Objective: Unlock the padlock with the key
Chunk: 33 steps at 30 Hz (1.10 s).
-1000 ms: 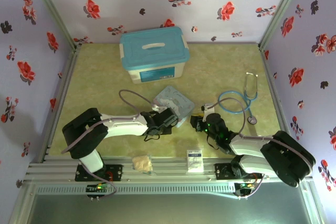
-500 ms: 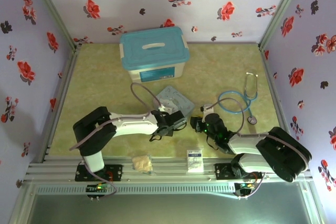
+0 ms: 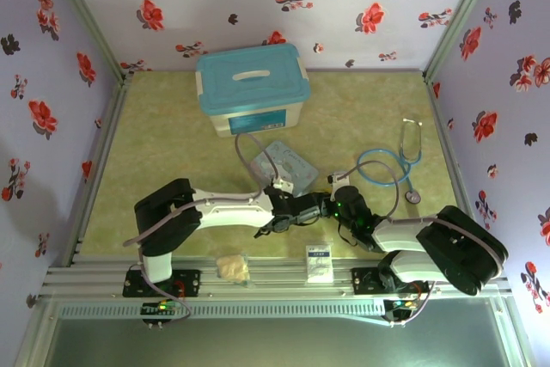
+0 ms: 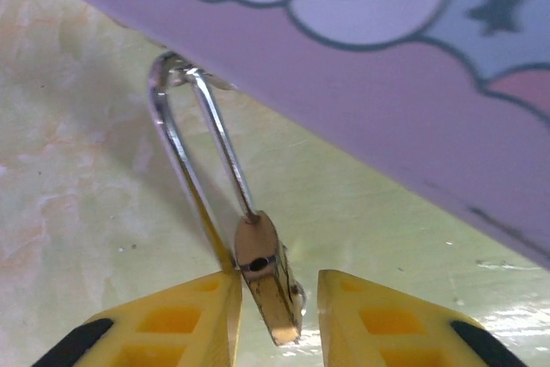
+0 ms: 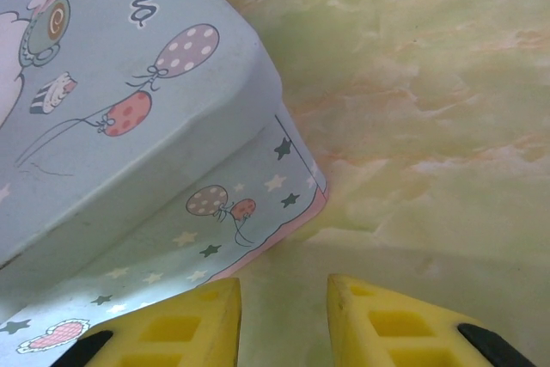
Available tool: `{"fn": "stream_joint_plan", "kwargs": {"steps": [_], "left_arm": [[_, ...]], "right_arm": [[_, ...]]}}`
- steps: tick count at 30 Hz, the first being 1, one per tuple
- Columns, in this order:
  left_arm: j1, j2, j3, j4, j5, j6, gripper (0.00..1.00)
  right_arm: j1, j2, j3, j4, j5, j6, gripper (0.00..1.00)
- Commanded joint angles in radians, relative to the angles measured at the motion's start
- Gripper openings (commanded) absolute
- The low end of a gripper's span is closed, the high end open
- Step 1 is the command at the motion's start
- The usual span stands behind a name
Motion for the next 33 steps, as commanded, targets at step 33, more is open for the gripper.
{"fn": "stream_joint_plan", "kwargs": {"steps": [33], "left_arm": [[0.324, -0.765, -0.570, 0.419, 0.271, -0.018, 0.55]], "right_arm": [[0.469, 0.038, 0.483, -0.630, 0.116, 0.199, 0.39]]}}
